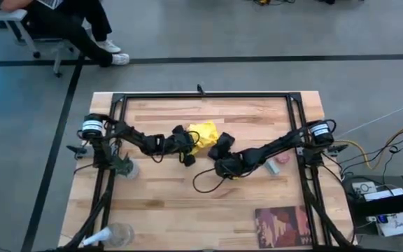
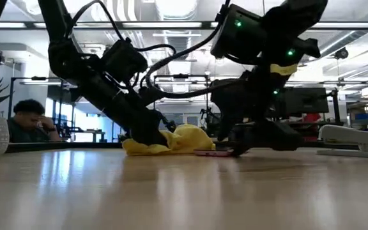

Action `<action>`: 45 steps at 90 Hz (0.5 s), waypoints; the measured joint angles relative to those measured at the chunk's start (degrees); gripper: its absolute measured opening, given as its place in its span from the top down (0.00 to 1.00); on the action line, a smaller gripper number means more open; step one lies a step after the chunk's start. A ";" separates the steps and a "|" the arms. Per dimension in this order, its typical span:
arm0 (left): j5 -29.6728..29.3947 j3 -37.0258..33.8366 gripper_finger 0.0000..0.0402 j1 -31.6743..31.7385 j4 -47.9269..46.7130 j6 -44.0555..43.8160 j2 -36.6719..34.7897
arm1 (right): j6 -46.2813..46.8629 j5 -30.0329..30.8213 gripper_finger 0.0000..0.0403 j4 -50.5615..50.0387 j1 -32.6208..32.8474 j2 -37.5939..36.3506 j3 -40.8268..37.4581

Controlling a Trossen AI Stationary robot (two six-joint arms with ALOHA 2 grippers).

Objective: Apply microfiber cloth
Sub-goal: Spray the front and back of the cellphone using the spray bottle

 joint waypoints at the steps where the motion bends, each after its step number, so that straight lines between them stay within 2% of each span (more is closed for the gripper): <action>1: -0.01 0.00 0.98 0.00 -0.10 0.00 0.00 | 0.01 0.25 0.52 0.19 0.02 0.02 0.00; 18: -0.03 0.00 0.98 0.00 -0.47 0.03 -0.02 | 2.37 1.85 0.58 3.04 0.01 0.12 0.04; 45: -0.07 0.00 0.98 -0.04 -0.63 0.06 -0.02 | 2.49 8.12 0.66 4.24 0.04 -0.12 0.11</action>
